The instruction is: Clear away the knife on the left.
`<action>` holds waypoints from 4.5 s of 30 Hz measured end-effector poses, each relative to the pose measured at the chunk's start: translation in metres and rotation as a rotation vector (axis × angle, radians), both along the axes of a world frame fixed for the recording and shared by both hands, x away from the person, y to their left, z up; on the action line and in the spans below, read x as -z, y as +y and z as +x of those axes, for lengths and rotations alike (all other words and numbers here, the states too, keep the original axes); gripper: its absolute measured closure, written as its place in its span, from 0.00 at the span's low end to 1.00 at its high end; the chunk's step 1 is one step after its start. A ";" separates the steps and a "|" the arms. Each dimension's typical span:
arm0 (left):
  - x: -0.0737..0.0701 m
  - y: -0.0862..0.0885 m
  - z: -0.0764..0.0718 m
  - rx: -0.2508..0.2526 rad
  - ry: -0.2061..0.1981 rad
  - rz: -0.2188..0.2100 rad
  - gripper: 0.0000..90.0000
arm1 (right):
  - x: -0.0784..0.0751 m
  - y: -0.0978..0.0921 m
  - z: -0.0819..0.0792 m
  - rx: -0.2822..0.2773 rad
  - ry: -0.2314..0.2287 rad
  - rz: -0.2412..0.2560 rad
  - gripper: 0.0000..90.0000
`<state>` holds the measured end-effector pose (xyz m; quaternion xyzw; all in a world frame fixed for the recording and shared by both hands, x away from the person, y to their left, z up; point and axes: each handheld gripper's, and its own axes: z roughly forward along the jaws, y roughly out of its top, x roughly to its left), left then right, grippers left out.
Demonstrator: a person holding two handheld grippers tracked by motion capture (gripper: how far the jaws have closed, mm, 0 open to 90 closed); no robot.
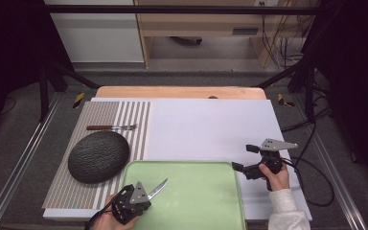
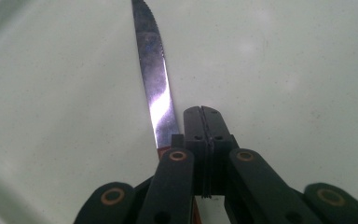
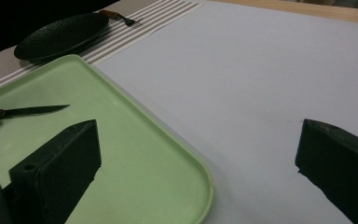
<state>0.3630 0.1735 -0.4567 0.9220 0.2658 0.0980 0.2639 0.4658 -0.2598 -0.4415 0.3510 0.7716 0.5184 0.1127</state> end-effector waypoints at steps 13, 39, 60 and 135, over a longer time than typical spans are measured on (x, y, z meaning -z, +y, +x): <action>-0.001 0.009 0.002 -0.039 -0.013 0.016 1.00 | 0.000 0.000 0.000 0.001 0.000 0.001 0.01; -0.002 0.025 0.003 -0.122 -0.021 0.017 1.00 | 0.000 0.000 0.000 0.001 -0.001 0.000 0.01; -0.003 0.035 0.006 -0.209 -0.010 0.031 1.00 | 0.000 0.000 0.000 0.000 0.000 -0.001 0.01; -0.071 0.116 0.098 -0.015 -0.307 0.063 0.02 | -0.001 -0.001 0.000 0.003 -0.004 0.015 0.01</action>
